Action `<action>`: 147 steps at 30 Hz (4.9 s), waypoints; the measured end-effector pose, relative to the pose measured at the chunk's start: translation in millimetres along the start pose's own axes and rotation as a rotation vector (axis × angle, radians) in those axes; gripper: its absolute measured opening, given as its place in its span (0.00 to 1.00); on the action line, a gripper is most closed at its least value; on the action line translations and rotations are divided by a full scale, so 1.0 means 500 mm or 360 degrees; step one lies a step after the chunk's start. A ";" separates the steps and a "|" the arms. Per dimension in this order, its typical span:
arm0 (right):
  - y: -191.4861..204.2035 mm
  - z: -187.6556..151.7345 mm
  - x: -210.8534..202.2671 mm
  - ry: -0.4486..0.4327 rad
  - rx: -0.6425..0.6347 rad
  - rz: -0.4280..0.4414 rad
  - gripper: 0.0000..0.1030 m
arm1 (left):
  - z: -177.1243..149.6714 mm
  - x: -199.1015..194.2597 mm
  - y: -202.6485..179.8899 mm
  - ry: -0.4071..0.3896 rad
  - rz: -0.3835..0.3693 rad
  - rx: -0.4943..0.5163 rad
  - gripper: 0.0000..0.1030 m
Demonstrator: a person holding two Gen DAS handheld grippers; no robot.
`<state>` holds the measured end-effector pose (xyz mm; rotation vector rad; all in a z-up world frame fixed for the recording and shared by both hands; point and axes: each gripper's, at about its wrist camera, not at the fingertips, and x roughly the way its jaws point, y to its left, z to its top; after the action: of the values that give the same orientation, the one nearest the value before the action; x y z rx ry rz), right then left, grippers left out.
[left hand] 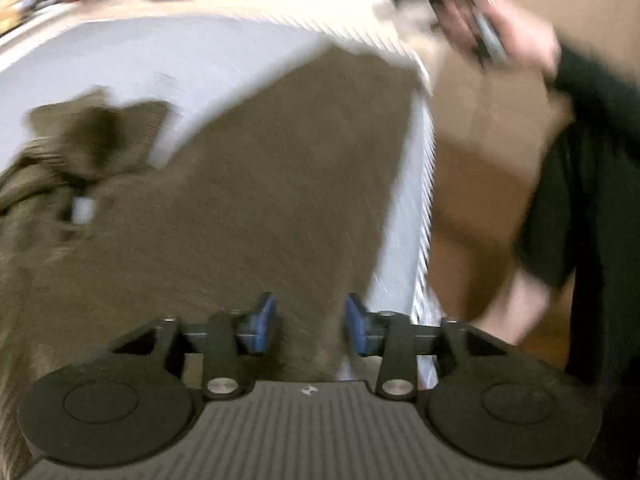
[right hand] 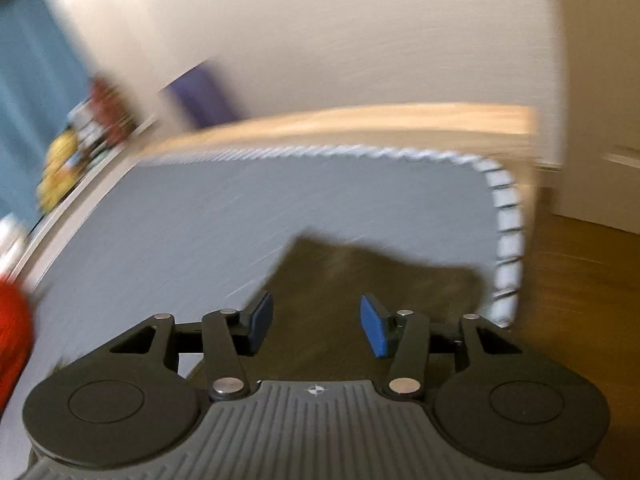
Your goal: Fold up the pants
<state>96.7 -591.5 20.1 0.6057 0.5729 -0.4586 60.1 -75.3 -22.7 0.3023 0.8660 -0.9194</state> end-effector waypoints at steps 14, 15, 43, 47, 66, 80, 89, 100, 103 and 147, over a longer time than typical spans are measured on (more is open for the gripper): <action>0.317 -0.216 0.006 0.0531 -0.0759 0.0688 0.61 | -0.078 -0.135 0.264 -0.0141 0.0700 -0.0827 0.48; 0.336 -0.222 0.002 0.0516 -0.0763 0.0710 0.61 | -0.090 -0.157 0.297 -0.0177 0.0780 -0.0949 0.49; 0.611 -0.348 0.191 0.0623 -0.0733 0.0847 0.64 | -0.262 -0.217 0.615 -0.0216 0.1313 -0.1751 0.59; 0.601 -0.313 0.214 0.0448 -0.0671 0.0711 0.64 | -0.245 -0.214 0.606 -0.0028 0.1496 -0.1768 0.81; 0.632 -0.338 0.351 0.0658 -0.0765 0.0681 0.61 | -0.015 -0.127 0.389 -0.0217 0.1412 -0.1250 0.82; 0.618 -0.253 0.071 -0.0061 -0.0634 0.1117 0.12 | 0.012 -0.219 0.317 -0.0345 0.1350 -0.1265 0.82; 0.458 -0.323 0.108 0.0631 -0.0096 0.0496 0.18 | 0.039 -0.228 0.231 -0.0378 0.1249 -0.1220 0.82; 0.392 -0.279 0.163 0.0706 0.0007 0.0552 0.55 | 0.010 -0.227 0.209 -0.0388 0.1196 -0.1230 0.84; 0.391 -0.291 0.209 0.0756 0.0046 0.0503 0.55 | 0.001 -0.218 0.232 -0.0349 0.1224 -0.1227 0.84; 0.651 -0.328 0.384 0.0772 -0.1036 0.0995 0.40 | 0.034 -0.010 0.404 -0.0303 0.0749 -0.1155 0.58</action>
<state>361.7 -292.7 -81.0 0.2323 0.8963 0.4749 228.0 37.8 -32.3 -0.2070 0.8460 -0.1586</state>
